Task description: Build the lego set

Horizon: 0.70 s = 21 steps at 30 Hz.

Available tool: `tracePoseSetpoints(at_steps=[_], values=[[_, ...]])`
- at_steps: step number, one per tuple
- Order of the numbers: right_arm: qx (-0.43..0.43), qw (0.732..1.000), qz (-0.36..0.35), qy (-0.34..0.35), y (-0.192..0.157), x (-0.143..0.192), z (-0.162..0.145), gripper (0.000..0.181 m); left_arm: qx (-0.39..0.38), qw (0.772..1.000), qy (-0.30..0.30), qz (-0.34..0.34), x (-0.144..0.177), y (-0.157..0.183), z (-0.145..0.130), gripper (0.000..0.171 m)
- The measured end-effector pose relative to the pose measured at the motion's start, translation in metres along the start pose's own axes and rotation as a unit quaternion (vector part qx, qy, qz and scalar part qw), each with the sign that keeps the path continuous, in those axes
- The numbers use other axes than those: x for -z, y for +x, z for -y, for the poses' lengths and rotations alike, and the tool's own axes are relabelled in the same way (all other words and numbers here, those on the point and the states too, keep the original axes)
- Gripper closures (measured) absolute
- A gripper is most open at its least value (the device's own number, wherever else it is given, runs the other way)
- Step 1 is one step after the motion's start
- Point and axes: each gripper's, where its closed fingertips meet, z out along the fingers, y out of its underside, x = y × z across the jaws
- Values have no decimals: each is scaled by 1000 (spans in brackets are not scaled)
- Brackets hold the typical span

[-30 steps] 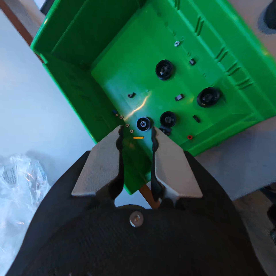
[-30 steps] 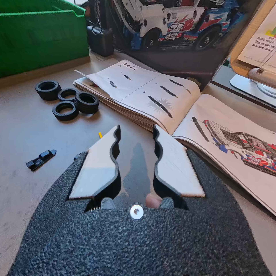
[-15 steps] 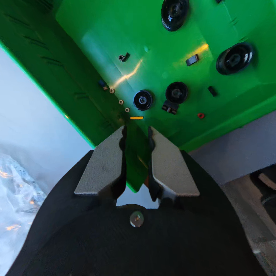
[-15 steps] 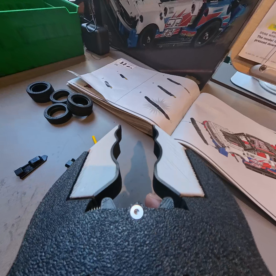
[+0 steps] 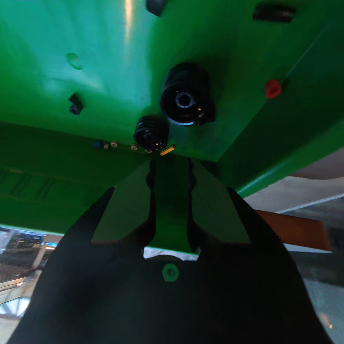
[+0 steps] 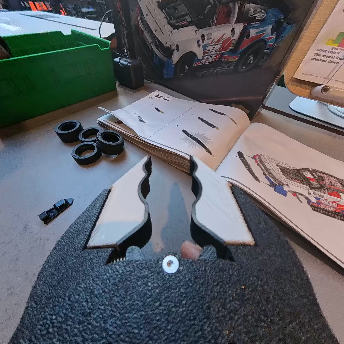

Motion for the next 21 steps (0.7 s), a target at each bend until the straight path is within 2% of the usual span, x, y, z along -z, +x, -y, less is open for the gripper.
tracePoseSetpoints(at_steps=[4,5,12,21], values=[[-11,1000,2,6,2,2,1,142,-17,999,-48,-20,-18,1,-7,143],[-13,1000,4,5,2,2,1,142,-27,998,-55,-34,-19,4,-9,150],[-18,1000,9,8,1,2,2,143,-34,998,-52,-22,-21,-7,-8,170],[-31,999,21,11,1,3,2,143,-9,1000,-3,-28,-12,7,1,171]])
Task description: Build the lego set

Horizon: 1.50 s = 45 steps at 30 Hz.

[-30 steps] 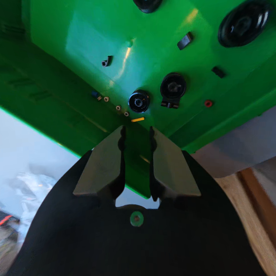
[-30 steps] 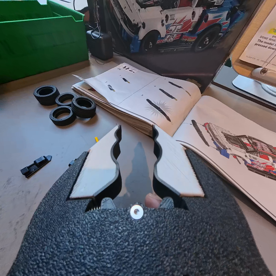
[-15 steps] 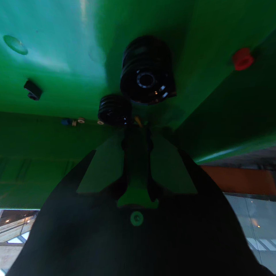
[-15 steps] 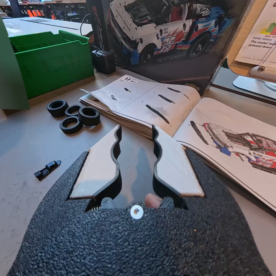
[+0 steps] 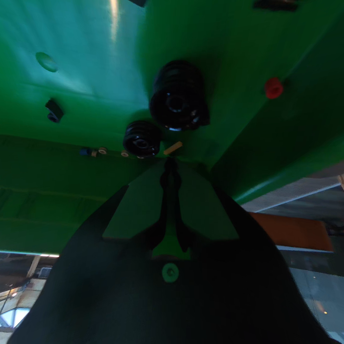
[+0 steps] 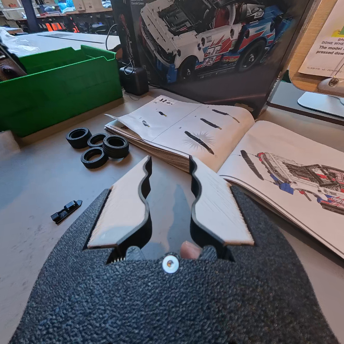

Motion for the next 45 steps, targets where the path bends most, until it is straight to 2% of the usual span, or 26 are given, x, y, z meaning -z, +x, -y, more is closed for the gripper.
tracePoseSetpoints(at_steps=[3,8,10,11,15,18,22,25,27,35,38,40,43,45], values=[[-7,1000,1,4,1,1,1,143,-4,1000,-13,13,4,2,-9,171],[-9,1000,3,3,1,1,0,143,9,1000,24,9,11,2,-6,171],[-6,1000,3,2,0,1,0,143,-19,999,38,24,8,0,0,150],[-5,1000,3,0,0,0,0,143,-35,998,34,26,6,1,1,147],[-5,1000,4,-1,-1,0,-1,143,-67,997,11,33,-3,-3,0,150],[-6,1000,6,0,-2,1,-1,143,-73,997,20,27,-1,-4,4,158],[-11,1000,9,0,-1,1,-1,143,-82,996,12,22,0,-3,5,158],[-15,1000,12,2,-1,1,0,143,-74,997,17,10,1,-2,7,157],[-17,1000,13,3,-1,1,0,143,-74,997,29,0,2,0,10,170],[-13,1000,16,2,-3,1,0,144,-50,998,34,10,9,4,9,171],[-8,1000,14,4,-4,1,0,145,-11,997,46,56,32,-12,-5,171],[-6,1000,13,4,-4,1,0,147,33,992,80,95,62,-28,-14,171],[-9,1000,17,9,-5,1,2,148,89,967,146,190,126,-54,-21,171],[-9,1000,20,13,-7,0,4,148,103,940,212,245,176,-58,-1,171]])
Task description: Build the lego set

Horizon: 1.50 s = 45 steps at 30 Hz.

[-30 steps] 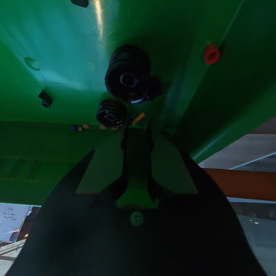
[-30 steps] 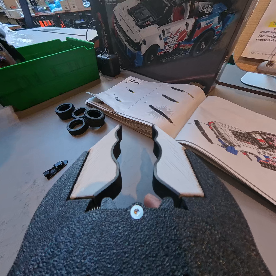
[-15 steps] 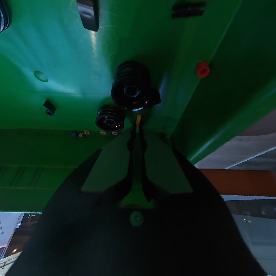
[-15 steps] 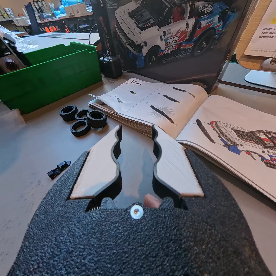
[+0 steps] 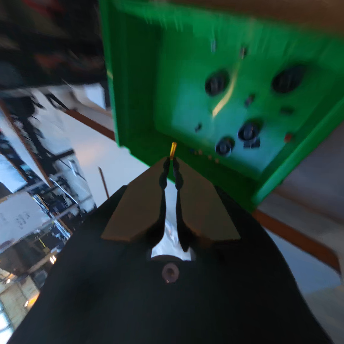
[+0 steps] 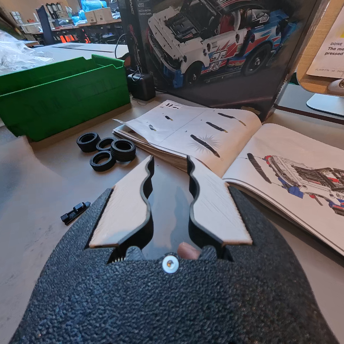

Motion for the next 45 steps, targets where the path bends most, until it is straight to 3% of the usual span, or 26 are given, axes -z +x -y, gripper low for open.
tracePoseSetpoints(at_steps=[2,4,6,8,10,13,16,18,20,23,26,28,30,32,33,35,37,39,42,45], values=[[1,1000,3,3,-2,-1,1,149,9,996,89,27,30,3,60,171],[3,1000,7,10,-4,-1,4,150,6,986,167,25,50,28,127,171],[5,1000,8,14,-6,-1,5,152,23,968,245,-38,56,75,195,171],[9,1000,6,15,-7,0,5,152,75,948,290,-108,45,115,253,171],[10,1000,5,17,-7,0,5,152,126,938,280,-163,13,142,286,171],[9,1000,5,20,-7,1,6,152,151,942,218,-207,-36,169,298,171],[11,1000,8,18,-9,1,6,152,162,934,198,-249,-54,191,308,169],[15,1000,9,13,-10,-1,5,152,179,929,217,-241,-54,186,316,170],[18,1000,8,10,-11,-2,4,152,191,924,218,-248,-52,184,320,156],[19,1000,6,9,-10,-2,3,152,191,912,256,-257,-38,179,324,155],[20,1000,4,11,-10,-2,4,152,205,896,325,-222,-13,145,322,148],[21,1000,5,10,-10,-3,4,152,255,855,425,-154,19,95,318,148],[24,1000,2,4,-10,-5,3,152,300,791,517,-130,53,61,310,148],[36,999,-8,5,-9,-5,4,155,321,746,567,-141,67,53,309,145],[47,999,-16,11,-8,-4,5,162,321,739,572,-155,64,58,314,144],[65,997,-30,21,-7,-1,9,169,289,757,551,-202,43,87,330,142],[73,997,-36,15,-7,-3,7,170,245,792,507,-234,14,123,341,138],[78,996,-43,2,-5,-5,3,170,221,819,486,-210,-8,141,345,141],[83,996,-40,2,-6,-6,3,170,199,850,462,-154,-14,148,344,146],[71,997,-21,1,-7,-10,3,171,200,855,467,-102,-13,140,341,148]])
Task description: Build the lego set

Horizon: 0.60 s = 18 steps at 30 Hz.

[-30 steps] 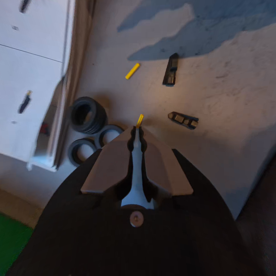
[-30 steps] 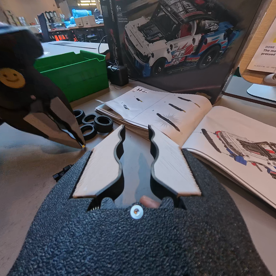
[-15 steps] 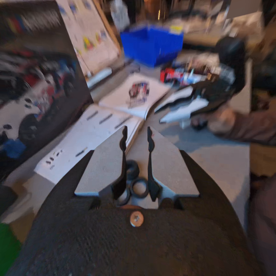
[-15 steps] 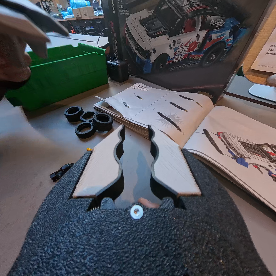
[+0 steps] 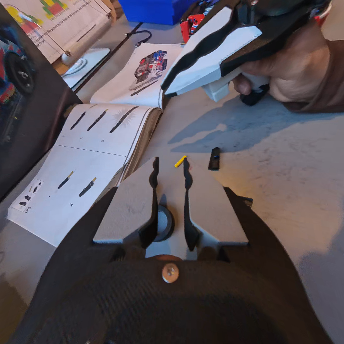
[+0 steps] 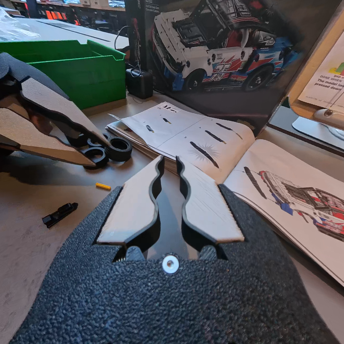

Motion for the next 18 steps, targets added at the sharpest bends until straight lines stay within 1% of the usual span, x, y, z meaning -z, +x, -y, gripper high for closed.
tracePoseSetpoints(at_steps=[2,8,11,18], values=[[-10,1000,16,0,-1,-4,1,171,13,1000,-10,-7,1,0,-2,148],[-16,998,53,9,-3,-13,6,171,69,997,-1,-21,1,-10,-3,148],[-15,998,60,8,-1,-17,7,171,91,995,-4,-32,-2,-11,-8,148],[-30,997,66,15,1,-16,8,170,101,994,-2,-47,-4,-4,-8,149]])
